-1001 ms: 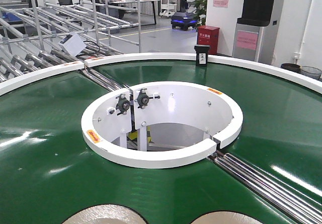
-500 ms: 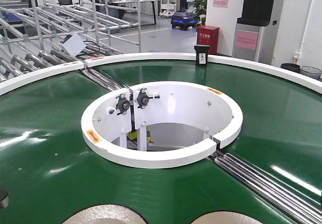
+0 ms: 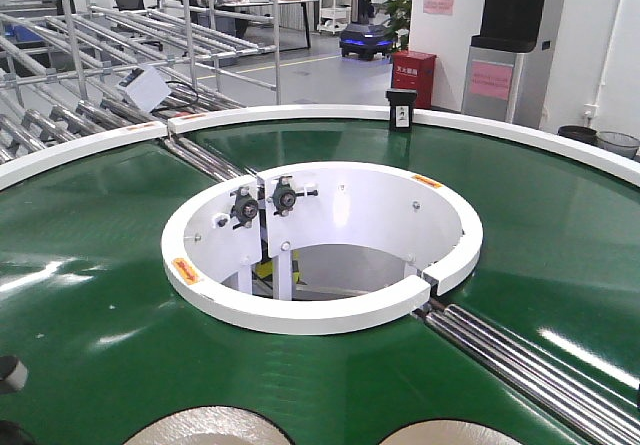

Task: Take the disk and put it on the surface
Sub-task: 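Lower both grippers to the rims of the two cream plates, then close both grippers on the plate rims and lift the plates up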

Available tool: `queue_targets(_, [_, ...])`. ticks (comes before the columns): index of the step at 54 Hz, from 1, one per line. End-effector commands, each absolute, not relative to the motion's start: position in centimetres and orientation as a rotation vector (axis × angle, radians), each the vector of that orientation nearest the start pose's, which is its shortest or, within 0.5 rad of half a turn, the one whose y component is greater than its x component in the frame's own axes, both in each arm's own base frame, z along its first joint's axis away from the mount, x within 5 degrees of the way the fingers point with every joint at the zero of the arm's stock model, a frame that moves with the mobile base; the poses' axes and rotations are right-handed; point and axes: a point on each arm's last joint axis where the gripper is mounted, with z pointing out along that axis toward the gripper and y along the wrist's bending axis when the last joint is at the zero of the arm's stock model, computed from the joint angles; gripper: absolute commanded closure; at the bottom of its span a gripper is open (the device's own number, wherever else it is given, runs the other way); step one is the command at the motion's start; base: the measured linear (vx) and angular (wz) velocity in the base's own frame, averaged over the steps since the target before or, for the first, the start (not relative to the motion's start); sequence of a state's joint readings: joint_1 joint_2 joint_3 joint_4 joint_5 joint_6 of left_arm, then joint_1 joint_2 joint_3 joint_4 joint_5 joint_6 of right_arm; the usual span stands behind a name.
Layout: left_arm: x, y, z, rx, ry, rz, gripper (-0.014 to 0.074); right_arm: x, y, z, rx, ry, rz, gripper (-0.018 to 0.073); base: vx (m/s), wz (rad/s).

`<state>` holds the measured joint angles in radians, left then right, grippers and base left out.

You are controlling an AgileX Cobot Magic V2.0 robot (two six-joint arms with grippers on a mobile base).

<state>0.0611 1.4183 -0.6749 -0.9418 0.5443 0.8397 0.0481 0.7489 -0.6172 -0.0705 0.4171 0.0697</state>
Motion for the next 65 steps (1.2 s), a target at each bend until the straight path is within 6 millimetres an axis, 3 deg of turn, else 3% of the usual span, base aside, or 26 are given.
queue_targets(1, [26.3,-2.5,20.7,0.036,2.48,-0.59,0.0171,15.6,0.5,33.1,-0.029,1.919,0.008,-0.0013,0.0,0.0])
queue_targets(16, [27.2,-2.5,17.8,0.069,2.581,-0.615,0.0171,15.6,0.5,33.1,-0.028,1.92,0.009,-0.0013,0.0,0.0])
queue_targets(29, [26.9,-4.2,17.9,0.217,2.523,-0.864,0.0186,15.6,0.5,33.1,-0.028,1.92,0.009,-0.0013,0.0,0.0])
queue_targets(42, [27.2,-5.0,18.1,0.191,2.452,-1.03,0.0202,15.6,0.5,33.1,-0.028,1.921,0.009,-0.0013,0.0,0.0])
queue_targets(50, [27.3,-5.0,18.0,0.175,2.449,-1.022,0.0267,15.6,0.5,33.1,-0.029,1.921,0.008,-0.0013,0.0,0.0])
queue_targets(52, [27.5,-4.8,17.9,0.162,2.451,-0.997,0.0344,15.6,0.5,33.1,-0.029,1.921,0.008,-0.0013,0.0,0.0])
queue_targets(65, [28.2,-4.8,18.4,-0.001,2.381,-1.034,0.0498,15.6,0.5,33.1,-0.029,1.921,0.008,-0.0013,0.0,0.0])
